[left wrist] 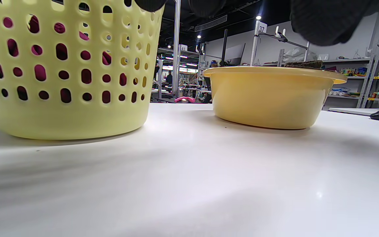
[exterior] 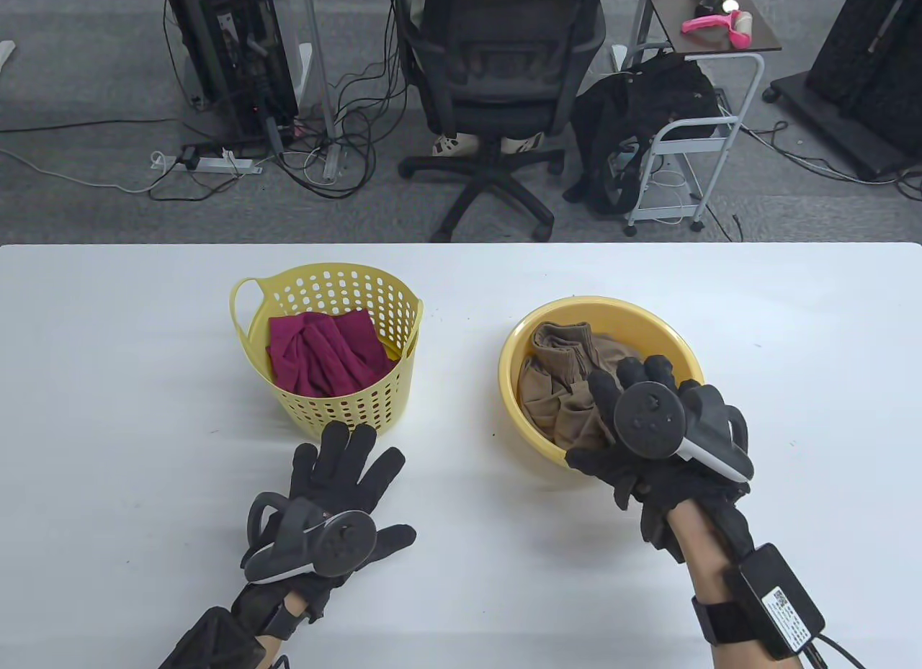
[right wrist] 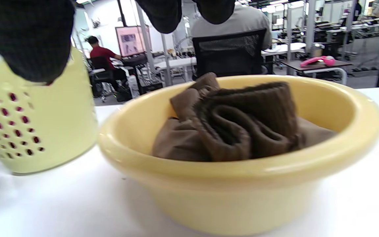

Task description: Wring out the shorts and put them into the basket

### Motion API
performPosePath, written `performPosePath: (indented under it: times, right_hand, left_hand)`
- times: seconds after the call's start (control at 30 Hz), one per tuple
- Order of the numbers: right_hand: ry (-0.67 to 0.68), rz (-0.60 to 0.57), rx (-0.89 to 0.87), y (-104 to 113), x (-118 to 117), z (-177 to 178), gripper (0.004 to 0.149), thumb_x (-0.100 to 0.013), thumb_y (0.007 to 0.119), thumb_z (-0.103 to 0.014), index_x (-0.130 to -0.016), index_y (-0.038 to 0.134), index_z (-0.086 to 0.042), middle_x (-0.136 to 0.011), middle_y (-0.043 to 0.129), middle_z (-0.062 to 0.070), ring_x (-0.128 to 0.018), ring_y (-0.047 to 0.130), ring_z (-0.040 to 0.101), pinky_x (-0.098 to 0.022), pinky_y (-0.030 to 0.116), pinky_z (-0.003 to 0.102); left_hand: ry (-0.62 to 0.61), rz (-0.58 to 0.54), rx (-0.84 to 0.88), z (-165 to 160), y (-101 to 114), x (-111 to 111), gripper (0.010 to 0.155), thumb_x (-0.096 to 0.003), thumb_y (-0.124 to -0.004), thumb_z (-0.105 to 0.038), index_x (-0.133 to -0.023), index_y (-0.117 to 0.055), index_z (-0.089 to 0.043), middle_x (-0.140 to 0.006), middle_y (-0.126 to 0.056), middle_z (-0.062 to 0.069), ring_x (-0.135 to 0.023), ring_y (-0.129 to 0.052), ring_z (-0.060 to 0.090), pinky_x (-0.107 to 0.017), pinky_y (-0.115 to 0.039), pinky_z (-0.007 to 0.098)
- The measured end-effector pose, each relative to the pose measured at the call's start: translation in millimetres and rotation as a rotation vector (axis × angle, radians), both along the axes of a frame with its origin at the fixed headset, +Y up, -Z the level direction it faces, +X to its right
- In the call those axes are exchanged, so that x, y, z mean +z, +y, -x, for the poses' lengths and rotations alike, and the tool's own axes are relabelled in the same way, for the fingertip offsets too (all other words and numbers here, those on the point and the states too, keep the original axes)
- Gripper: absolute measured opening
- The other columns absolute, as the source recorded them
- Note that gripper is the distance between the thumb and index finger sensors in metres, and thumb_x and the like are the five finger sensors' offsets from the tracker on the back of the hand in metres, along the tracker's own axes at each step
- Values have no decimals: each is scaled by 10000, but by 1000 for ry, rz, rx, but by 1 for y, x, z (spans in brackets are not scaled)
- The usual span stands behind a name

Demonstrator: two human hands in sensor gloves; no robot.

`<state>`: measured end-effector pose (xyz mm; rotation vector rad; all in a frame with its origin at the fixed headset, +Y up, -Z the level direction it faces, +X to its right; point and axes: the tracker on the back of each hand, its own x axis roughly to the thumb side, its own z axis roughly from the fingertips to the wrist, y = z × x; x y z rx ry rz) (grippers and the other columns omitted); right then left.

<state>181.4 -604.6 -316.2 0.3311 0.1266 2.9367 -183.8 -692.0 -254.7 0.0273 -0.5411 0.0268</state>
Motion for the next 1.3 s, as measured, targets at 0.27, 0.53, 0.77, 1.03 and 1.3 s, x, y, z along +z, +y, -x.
performPosePath:
  times: [0.27, 0.53, 0.77, 1.03, 1.3]
  right_hand:
    - [-77, 84, 34, -28, -19, -19, 1029, -433, 821, -703, -1127, 396, -73, -1132, 344, 299, -1020, 355, 596, -682, 450, 730]
    - [-124, 83, 54, -47, -33, -19, 1008, -442, 819, -677, -1108, 421, -35, -1091, 490, 282, -950, 532, 568, -670, 552, 638]
    - [-137, 82, 116, -59, -40, -14, 941, -463, 836, -614, -1103, 434, -54, -1058, 559, 266, -910, 601, 546, -659, 579, 617]
    - [-147, 55, 161, -62, -41, -10, 789, -494, 867, -448, -1082, 488, -81, -991, 675, 234, -850, 714, 498, -633, 642, 583]
    - [-171, -31, 140, -52, -36, -9, 756, -486, 878, -407, -1042, 529, -32, -947, 743, 205, -819, 787, 469, -611, 701, 559]
  left_hand:
    - [-3, 4, 4, 0, 0, 0, 927, -497, -725, -712, -1184, -352, -213, -1254, -272, 300, -1102, -279, 657, -649, -316, 811]
    - [-12, 9, -3, 0, 0, 1, 928, -497, -728, -710, -1184, -351, -213, -1254, -266, 301, -1103, -275, 654, -649, -316, 810]
    - [-16, 4, -7, 0, 1, 1, 938, -493, -738, -708, -1184, -341, -213, -1253, -253, 303, -1103, -267, 654, -650, -313, 811]
    - [-4, 6, -1, 3, 2, 1, 939, -490, -742, -706, -1182, -342, -213, -1252, -252, 303, -1103, -267, 653, -650, -314, 811]
    - [1, 5, 7, 5, 3, 0, 941, -490, -742, -705, -1183, -339, -212, -1252, -248, 300, -1104, -265, 650, -651, -315, 810]
